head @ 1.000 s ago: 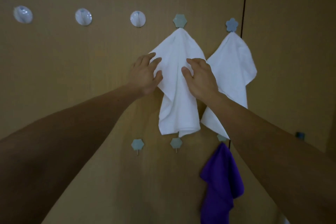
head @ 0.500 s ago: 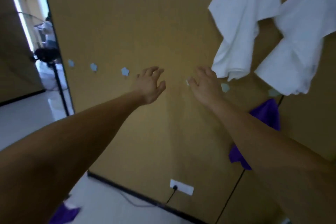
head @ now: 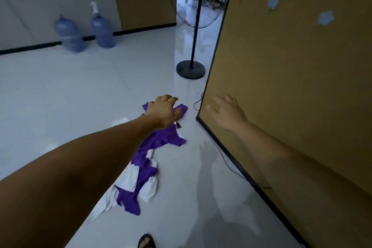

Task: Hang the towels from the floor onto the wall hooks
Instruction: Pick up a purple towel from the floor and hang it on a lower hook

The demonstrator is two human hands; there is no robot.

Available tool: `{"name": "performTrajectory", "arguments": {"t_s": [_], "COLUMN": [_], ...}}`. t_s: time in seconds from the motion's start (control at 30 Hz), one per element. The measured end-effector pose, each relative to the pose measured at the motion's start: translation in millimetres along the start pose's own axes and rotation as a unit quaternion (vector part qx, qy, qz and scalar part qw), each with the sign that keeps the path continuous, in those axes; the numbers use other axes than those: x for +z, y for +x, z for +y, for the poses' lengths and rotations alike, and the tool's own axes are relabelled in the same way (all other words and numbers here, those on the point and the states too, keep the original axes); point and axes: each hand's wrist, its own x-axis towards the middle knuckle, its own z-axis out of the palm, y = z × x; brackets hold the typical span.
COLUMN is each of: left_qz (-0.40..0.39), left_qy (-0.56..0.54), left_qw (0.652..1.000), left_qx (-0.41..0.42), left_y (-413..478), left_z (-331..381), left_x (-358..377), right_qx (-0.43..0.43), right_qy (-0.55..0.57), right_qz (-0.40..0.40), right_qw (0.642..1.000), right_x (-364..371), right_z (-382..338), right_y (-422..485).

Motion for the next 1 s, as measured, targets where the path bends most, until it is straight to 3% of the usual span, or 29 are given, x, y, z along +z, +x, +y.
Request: {"name": "performTrajectory", "arguments": {"t_s": [0.27, 0.63, 0.8, 1.0], "left_qz": [-0.045, -0.103, -0.132, -0.174], "left_qy": [-0.012, -0.046, -0.087, -0.132], "left_qw": [0.988, 0.950, 0.933, 0.907], "left_qx": [-0.147, -0.292, -0.323, -0.360], "left_y": [-25.1, 1.8, 28.3, 47.3], "left_z": [-166.9, -263.7, -294.8, -352.3], "left_x": [30.7, 108.8, 192.5, 357.8], "right_qx": [-0.104, -0.147, -0.150, -0.136], "right_qy": [0.029, 0.016, 0.019, -0.016], "right_qz": [-0.130, -0.291, -0.356, -0.419], "right_qw": [0.986, 0.945, 0.922, 0.898], "right_x": [128.4, 262.9, 355.1, 529.9], "right_z": [-132.4, -155.5, -143.3, -99.5], "right_y": [65.9, 182.9, 219.6, 235.4]}}
